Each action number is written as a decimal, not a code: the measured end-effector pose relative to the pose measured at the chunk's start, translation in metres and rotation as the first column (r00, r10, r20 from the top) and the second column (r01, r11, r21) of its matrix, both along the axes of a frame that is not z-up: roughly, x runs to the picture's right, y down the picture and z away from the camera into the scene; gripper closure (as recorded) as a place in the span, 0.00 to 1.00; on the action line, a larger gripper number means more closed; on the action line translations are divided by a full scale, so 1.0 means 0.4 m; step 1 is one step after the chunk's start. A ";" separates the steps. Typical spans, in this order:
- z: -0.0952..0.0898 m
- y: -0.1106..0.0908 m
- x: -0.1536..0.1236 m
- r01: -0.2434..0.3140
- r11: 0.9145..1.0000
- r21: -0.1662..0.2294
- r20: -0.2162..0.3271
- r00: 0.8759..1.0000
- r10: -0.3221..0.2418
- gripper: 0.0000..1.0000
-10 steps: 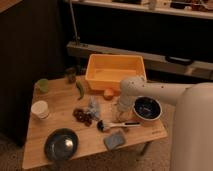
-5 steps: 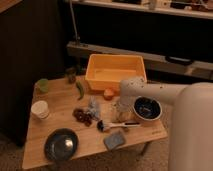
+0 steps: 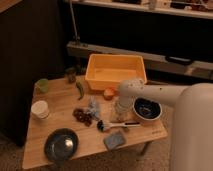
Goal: Place fork in paper cup
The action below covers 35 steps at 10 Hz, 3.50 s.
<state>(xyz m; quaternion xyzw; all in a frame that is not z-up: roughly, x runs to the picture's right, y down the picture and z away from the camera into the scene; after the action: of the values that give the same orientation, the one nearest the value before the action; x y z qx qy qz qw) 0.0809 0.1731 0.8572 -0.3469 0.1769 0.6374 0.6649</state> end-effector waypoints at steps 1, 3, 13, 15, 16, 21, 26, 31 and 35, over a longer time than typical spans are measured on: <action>0.001 0.001 0.011 0.000 1.000 0.001 -0.006 1.000 0.000 0.42; 0.004 0.001 0.004 0.003 1.000 0.001 -0.004 1.000 -0.003 0.42; 0.017 0.005 0.004 0.014 1.000 -0.011 -0.009 1.000 -0.014 0.65; 0.017 0.006 -0.007 0.016 1.000 -0.013 -0.002 1.000 -0.016 0.80; 0.015 0.003 -0.010 0.018 1.000 -0.011 -0.001 1.000 -0.018 0.80; -0.003 -0.040 -0.047 0.034 0.999 0.000 0.000 0.999 -0.034 0.80; -0.015 -0.051 -0.035 -0.001 1.000 0.002 0.001 1.000 0.001 0.80; -0.076 -0.143 -0.048 -0.130 0.988 0.089 0.100 0.988 0.121 0.80; -0.091 -0.190 -0.091 -0.086 0.985 0.147 0.091 0.993 0.073 0.80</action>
<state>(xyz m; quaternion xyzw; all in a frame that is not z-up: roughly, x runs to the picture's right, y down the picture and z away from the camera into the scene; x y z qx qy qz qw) 0.0445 0.0971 0.8210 -0.3293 0.0855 0.6594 0.6704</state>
